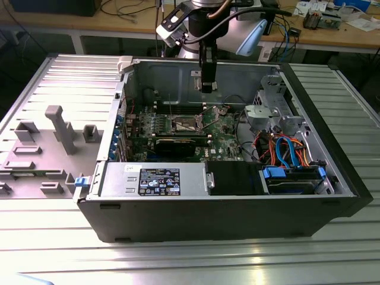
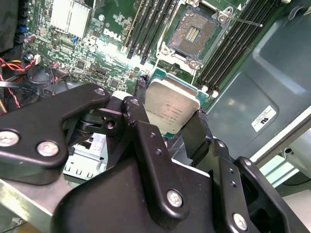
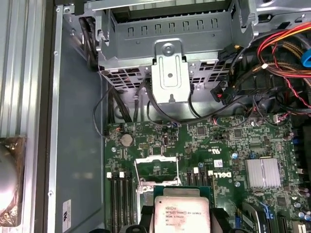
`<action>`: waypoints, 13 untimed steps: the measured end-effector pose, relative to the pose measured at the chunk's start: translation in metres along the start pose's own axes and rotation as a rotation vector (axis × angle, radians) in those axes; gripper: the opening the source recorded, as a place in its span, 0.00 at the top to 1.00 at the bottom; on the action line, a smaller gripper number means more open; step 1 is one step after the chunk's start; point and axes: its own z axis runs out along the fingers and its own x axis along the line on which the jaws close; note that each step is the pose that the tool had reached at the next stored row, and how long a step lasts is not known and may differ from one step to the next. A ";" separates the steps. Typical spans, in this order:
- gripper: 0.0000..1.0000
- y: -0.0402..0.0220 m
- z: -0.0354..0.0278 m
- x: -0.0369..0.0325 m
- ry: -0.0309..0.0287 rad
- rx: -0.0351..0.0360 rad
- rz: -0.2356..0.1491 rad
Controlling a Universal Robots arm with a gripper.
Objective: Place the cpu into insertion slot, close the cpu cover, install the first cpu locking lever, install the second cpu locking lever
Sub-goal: 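Place the cpu into insertion slot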
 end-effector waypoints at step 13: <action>0.46 -0.0008 0.0080 -0.0002 -0.0038 0.0038 0.034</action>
